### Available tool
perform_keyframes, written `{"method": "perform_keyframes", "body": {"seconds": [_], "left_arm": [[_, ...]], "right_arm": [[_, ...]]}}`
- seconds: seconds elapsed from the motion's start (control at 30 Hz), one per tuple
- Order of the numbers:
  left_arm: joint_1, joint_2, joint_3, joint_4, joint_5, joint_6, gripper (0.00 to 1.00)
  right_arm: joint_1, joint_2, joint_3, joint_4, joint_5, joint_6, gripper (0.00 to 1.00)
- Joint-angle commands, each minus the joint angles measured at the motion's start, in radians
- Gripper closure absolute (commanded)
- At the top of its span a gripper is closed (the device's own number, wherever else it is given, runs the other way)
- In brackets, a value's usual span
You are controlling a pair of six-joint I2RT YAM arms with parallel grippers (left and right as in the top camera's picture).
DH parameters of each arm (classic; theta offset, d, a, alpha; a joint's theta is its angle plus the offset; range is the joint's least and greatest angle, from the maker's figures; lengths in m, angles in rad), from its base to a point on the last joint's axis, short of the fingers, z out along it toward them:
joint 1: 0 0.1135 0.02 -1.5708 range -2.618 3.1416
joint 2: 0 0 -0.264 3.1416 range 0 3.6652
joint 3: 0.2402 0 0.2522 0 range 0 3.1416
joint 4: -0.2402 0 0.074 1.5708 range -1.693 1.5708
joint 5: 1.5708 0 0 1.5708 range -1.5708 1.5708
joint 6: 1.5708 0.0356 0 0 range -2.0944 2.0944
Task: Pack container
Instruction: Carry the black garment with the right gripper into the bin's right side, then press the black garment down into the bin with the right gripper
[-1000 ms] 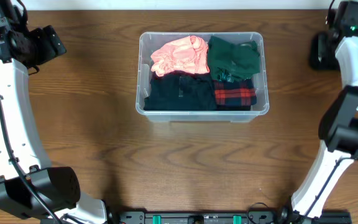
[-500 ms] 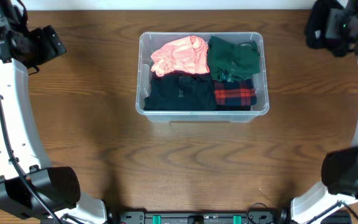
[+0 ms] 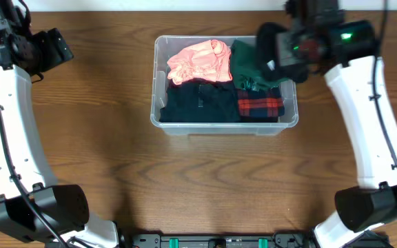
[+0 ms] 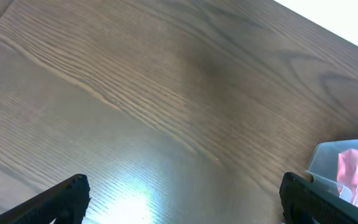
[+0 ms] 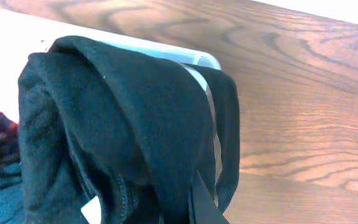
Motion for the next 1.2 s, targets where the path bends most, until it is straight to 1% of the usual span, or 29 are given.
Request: {"method": "perform_keyframes", "body": {"seconds": [0.0, 0.2, 0.4, 0.6, 0.83, 0.93, 0.97, 1.0, 1.03, 1.07, 1.1, 1.17], "left_arm": [[0.003, 0.001, 0.001, -0.002, -0.008, 0.002, 0.02], [0.003, 0.001, 0.001, -0.002, -0.008, 0.002, 0.02], [0.003, 0.001, 0.001, -0.002, -0.008, 0.002, 0.02], [0.003, 0.001, 0.001, -0.002, -0.008, 0.002, 0.02], [0.003, 0.001, 0.001, -0.002, -0.008, 0.002, 0.02], [0.003, 0.001, 0.001, -0.002, -0.008, 0.002, 0.02], [0.003, 0.001, 0.001, -0.002, -0.008, 0.002, 0.02], [0.003, 0.001, 0.001, -0.002, -0.008, 0.002, 0.02], [0.003, 0.001, 0.001, -0.002, -0.008, 0.002, 0.02], [0.003, 0.001, 0.001, -0.002, -0.008, 0.002, 0.02], [0.003, 0.001, 0.001, -0.002, -0.008, 0.002, 0.02], [0.003, 0.001, 0.001, -0.002, -0.008, 0.002, 0.02]], "right_arm": [[0.070, -0.025, 0.010, -0.019, 0.145, 0.040, 0.99], [0.175, -0.015, 0.010, -0.094, 0.293, 0.076, 0.99], [0.227, 0.012, 0.010, -0.169, 0.344, 0.076, 0.99], [0.234, 0.094, 0.009, -0.202, 0.352, 0.076, 0.99], [0.245, 0.219, 0.009, -0.201, 0.340, 0.076, 0.99], [0.259, 0.239, 0.009, -0.202, 0.340, 0.076, 0.99], [0.266, 0.239, 0.009, -0.201, 0.340, 0.076, 0.96], [0.270, 0.238, 0.009, -0.201, 0.337, 0.075, 0.83], [0.274, 0.235, 0.009, -0.202, 0.332, 0.071, 0.62], [0.277, 0.232, 0.009, -0.204, 0.328, 0.070, 0.46], [0.278, 0.227, 0.009, -0.206, 0.317, 0.061, 0.37], [0.278, 0.216, 0.010, -0.214, 0.272, 0.042, 0.23]]}}
